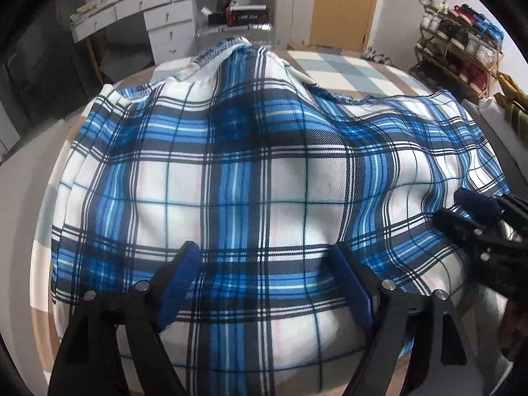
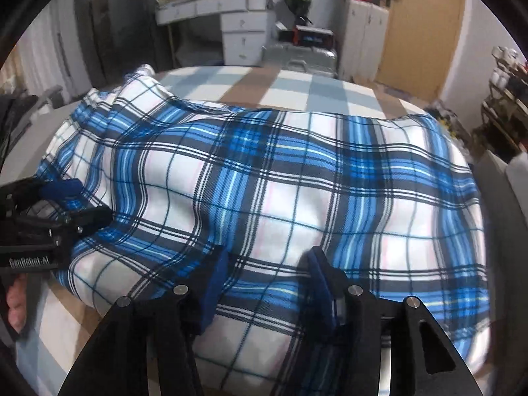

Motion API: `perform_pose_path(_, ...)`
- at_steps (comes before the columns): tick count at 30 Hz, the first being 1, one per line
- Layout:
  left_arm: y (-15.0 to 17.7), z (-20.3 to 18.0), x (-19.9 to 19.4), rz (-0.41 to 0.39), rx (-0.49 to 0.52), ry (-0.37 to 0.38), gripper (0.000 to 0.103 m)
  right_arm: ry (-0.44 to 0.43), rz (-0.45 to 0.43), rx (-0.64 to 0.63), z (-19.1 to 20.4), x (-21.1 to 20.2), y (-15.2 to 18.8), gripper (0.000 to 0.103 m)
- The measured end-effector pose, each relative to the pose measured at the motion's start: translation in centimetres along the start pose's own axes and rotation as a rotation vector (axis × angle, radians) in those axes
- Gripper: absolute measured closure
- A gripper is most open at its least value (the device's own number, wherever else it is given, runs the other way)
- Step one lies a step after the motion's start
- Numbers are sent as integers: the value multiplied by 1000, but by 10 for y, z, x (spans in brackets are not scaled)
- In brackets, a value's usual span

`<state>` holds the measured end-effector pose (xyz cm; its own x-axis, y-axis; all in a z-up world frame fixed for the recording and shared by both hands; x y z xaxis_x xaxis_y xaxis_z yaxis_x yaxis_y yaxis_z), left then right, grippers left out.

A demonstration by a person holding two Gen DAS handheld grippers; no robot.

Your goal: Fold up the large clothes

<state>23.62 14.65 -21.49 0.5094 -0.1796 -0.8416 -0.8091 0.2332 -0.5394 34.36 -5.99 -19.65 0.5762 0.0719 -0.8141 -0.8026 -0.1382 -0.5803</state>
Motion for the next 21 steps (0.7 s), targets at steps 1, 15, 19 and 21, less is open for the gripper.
perform_pose_path(1, 3, 2, -1, -23, 5, 6, 21, -11, -29, 9, 2, -8, -2, 55)
perform_pose_path(15, 6, 18, -8, -69, -59, 76, 18, -57, -102, 16, 49, -37, 8, 50)
perform_pose_path(19, 6, 13, -7, -61, -41, 51, 18, -43, 3, 10, 61, -19, 24, 43)
perform_pose_path(21, 6, 13, -7, -60, -37, 44, 18, -31, -14, 14, 58, -21, 25, 43)
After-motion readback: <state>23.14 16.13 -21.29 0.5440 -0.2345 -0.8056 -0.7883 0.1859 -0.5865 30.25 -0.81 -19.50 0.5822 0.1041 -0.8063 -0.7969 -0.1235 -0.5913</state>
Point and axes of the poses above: each gripper's, at about its wrist camera, not at the fingertips, and x roughly the way its jaws point, z to its left, y to its underside, the point moved 2 cm from there along x, roughly the way its jaws point, and after that the axes turned 2 degrees about z, right-handed, at the moved point
